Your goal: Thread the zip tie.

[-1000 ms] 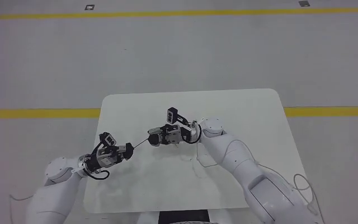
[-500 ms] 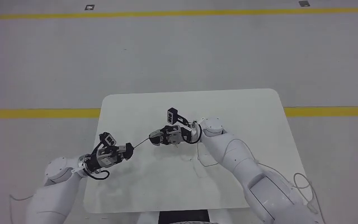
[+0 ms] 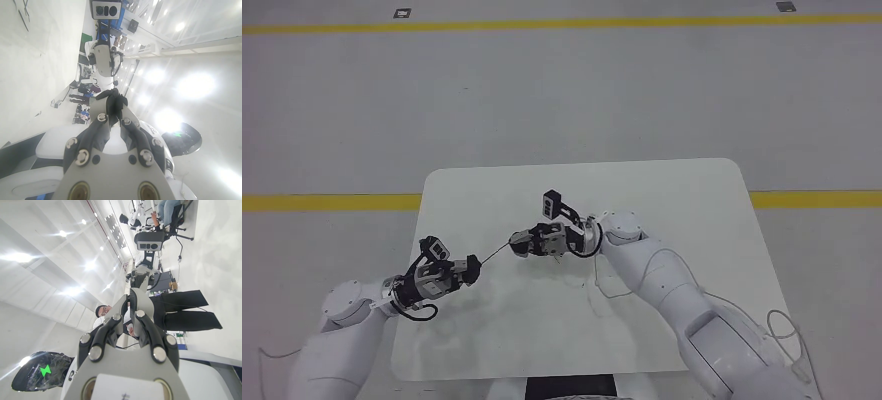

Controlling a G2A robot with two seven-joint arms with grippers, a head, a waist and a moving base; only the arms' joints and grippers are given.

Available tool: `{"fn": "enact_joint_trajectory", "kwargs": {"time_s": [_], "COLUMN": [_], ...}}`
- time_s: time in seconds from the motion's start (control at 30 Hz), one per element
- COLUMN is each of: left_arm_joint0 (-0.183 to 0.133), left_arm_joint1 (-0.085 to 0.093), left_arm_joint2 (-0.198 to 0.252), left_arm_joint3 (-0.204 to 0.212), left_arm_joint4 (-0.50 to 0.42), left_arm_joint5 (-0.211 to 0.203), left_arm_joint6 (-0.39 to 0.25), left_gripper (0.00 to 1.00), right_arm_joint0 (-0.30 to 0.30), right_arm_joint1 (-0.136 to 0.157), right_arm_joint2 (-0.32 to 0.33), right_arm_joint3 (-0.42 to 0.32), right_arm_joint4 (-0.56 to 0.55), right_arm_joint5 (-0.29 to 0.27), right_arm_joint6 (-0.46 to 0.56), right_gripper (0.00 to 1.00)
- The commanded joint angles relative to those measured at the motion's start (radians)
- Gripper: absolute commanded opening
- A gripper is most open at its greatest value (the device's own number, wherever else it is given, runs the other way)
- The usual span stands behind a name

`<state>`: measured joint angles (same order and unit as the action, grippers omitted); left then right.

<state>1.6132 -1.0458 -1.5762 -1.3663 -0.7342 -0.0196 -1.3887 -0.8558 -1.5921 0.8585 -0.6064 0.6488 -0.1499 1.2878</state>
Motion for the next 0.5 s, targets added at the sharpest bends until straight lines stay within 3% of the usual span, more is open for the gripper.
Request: {"fn": "enact_joint_trajectory", "kwargs": {"time_s": [0.0, 0.3, 0.4, 0.47], "left_arm_joint0": [0.002, 0.020, 0.022, 0.022], "left_arm_joint1": [-0.004, -0.010, -0.011, -0.011], "left_arm_joint2": [0.009, 0.037, 0.044, 0.044], "left_arm_joint3": [-0.008, -0.042, -0.049, -0.049], "left_arm_joint4": [-0.032, -0.031, -0.024, -0.024], "left_arm_joint5": [0.002, -0.089, -0.121, -0.121], "left_arm_joint6": [0.038, 0.190, 0.202, 0.202], "left_gripper": [1.00, 1.00, 1.00, 1.00], "right_arm_joint0": [-0.008, -0.044, -0.043, -0.043], "right_arm_joint1": [0.001, -0.002, -0.002, -0.002], "right_arm_joint2": [0.008, 0.003, -0.006, -0.006], "right_arm_joint3": [-0.006, -0.058, -0.070, -0.070], "right_arm_joint4": [0.002, -0.021, -0.045, -0.045], "right_arm_joint5": [-0.020, -0.034, -0.027, -0.027], "right_arm_joint6": [-0.040, -0.134, -0.135, -0.135], "right_gripper": [0.00, 0.00, 0.00, 0.00]}}
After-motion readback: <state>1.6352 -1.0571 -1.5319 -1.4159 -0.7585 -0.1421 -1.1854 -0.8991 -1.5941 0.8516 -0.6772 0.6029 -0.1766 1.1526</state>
